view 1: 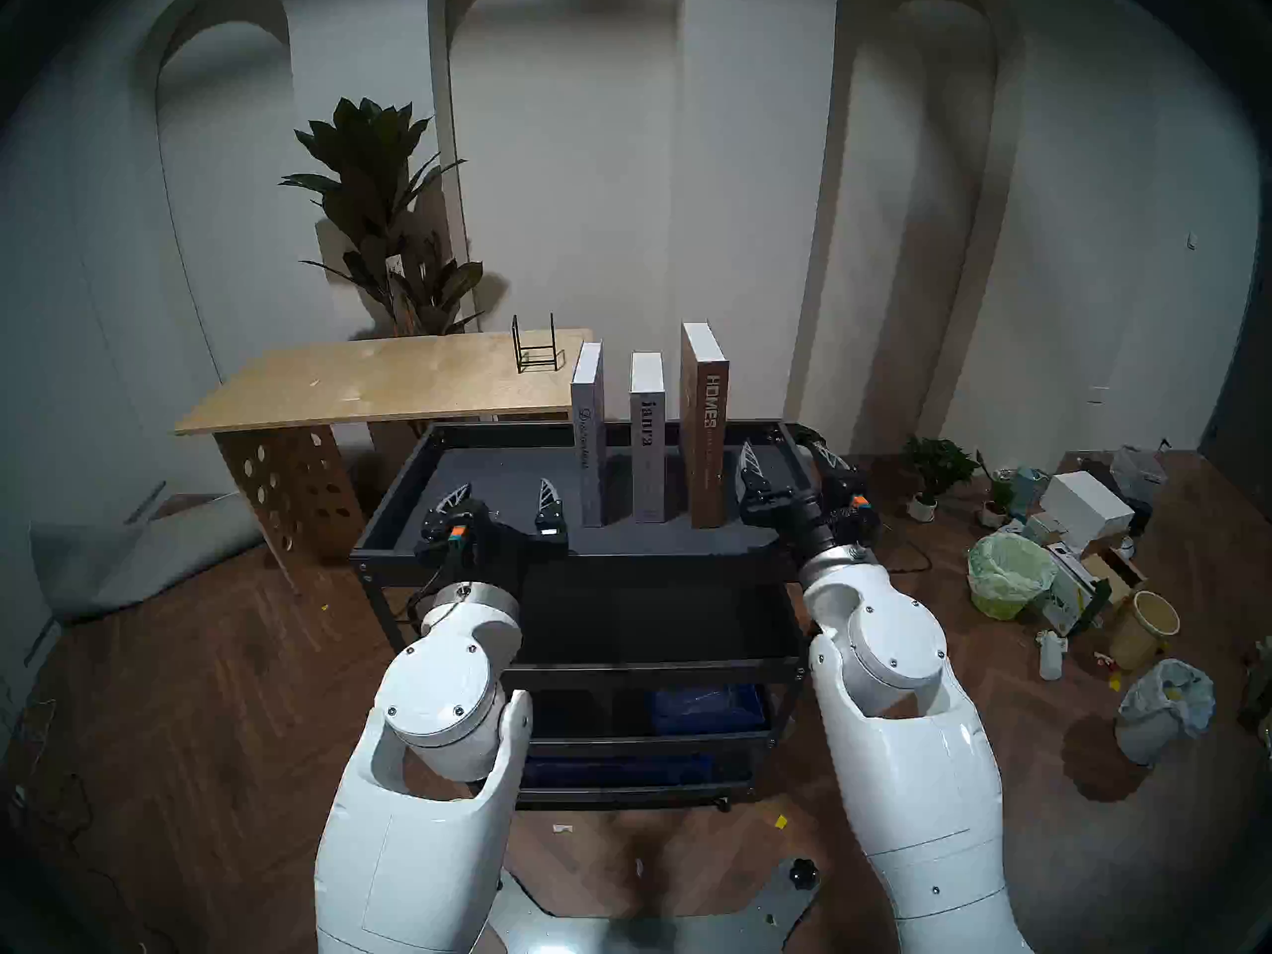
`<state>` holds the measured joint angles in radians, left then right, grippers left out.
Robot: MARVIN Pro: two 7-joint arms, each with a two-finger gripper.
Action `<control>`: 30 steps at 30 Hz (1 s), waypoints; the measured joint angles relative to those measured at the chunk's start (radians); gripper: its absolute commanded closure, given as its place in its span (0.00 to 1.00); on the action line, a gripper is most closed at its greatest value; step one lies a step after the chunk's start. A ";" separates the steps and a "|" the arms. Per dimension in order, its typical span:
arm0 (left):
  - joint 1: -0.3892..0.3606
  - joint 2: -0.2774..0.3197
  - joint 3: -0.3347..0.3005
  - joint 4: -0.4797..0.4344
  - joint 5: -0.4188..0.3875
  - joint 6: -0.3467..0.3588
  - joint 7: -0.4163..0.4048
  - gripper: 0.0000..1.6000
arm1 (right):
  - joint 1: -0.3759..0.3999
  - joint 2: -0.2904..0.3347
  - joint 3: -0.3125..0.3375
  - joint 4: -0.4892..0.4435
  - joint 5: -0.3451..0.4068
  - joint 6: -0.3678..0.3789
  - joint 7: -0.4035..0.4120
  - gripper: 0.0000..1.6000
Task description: Sort the books onto the shelf by size, largest to the left
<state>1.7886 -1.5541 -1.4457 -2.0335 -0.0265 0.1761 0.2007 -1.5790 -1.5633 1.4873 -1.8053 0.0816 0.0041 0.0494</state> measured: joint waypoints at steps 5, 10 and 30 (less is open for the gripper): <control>0.007 0.005 -0.036 -0.009 -0.013 -0.003 0.010 0.00 | 0.048 -0.015 -0.018 0.046 -0.017 0.004 -0.020 0.00; 0.014 0.011 -0.059 -0.017 -0.030 -0.006 0.016 0.00 | 0.093 -0.029 -0.030 0.095 -0.031 0.010 -0.040 0.00; 0.059 0.030 -0.097 -0.052 -0.079 -0.012 0.006 0.00 | 0.286 -0.095 -0.050 0.282 -0.036 0.091 -0.061 0.00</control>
<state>1.8473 -1.5239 -1.5428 -2.0854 -0.1054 0.1646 0.2068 -1.2933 -1.6586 1.4369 -1.5230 0.0456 0.0954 -0.0120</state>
